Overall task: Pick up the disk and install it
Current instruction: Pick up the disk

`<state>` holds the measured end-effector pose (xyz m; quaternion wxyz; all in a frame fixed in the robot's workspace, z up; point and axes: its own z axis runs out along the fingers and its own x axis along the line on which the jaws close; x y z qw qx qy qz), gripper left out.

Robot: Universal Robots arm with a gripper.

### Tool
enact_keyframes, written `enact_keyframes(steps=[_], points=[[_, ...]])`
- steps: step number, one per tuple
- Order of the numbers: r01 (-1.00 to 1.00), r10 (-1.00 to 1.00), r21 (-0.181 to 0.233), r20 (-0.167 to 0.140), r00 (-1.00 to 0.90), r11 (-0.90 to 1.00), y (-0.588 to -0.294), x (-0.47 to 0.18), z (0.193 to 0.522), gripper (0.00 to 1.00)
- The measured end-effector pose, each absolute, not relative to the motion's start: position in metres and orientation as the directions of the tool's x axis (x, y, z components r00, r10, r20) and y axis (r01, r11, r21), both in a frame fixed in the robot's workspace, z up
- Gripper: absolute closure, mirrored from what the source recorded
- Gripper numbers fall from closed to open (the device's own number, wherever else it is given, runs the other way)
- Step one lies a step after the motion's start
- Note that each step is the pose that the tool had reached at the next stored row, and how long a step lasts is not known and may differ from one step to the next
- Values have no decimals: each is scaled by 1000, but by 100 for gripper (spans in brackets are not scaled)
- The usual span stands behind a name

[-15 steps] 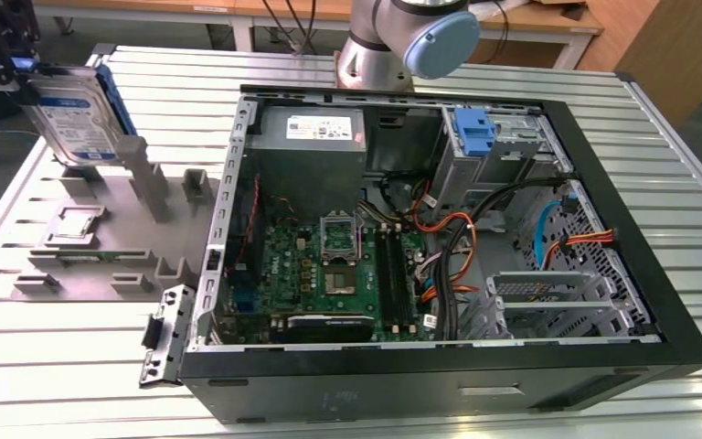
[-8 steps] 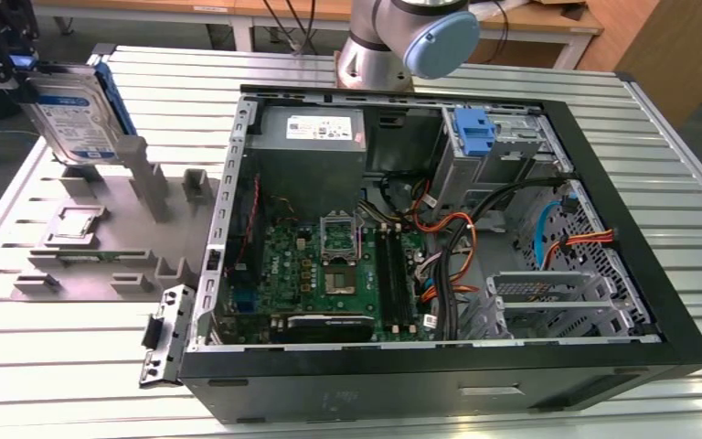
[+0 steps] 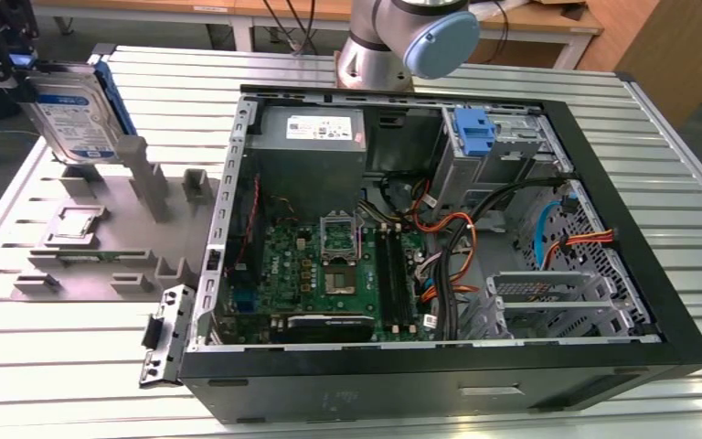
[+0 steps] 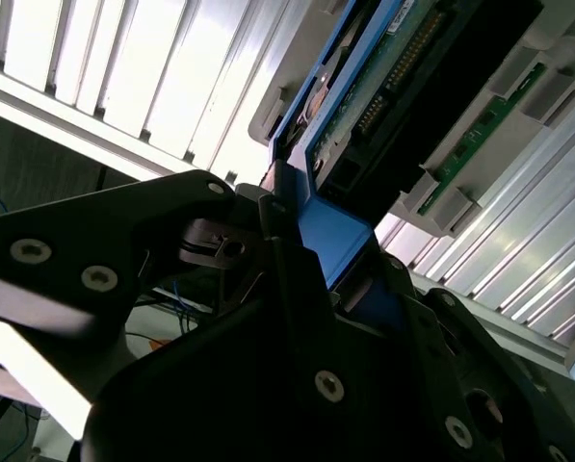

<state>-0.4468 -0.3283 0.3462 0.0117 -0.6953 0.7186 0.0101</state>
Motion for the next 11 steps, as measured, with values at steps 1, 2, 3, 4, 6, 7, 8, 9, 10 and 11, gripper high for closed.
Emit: enact_keyframes(steps=[1, 2, 3, 4, 6, 7, 8, 9, 10, 11], points=[[-999, -999, -2, -31, -33, 33, -328, -447, 346, 64], [-999, -999, -2, -31, -33, 33, -328, -447, 347, 64], [-999, -999, -2, -31, -33, 33, -328, -447, 347, 64], [-999, -999, -2, -31, -33, 33, -328, -447, 348, 64], [-999, -999, -2, -31, -33, 33, -328, -447, 349, 64], [-999, -999, -2, -31, -33, 33, -328, -447, 349, 64], [-999, -999, -2, -31, -33, 33, -328, -447, 350, 64], [-999, -999, -2, -31, -33, 33, -328, -447, 350, 64], [-999, -999, -2, -31, -33, 33, -328, -447, 351, 64], [-999, -999, -2, -31, -33, 33, -328, -447, 351, 64]])
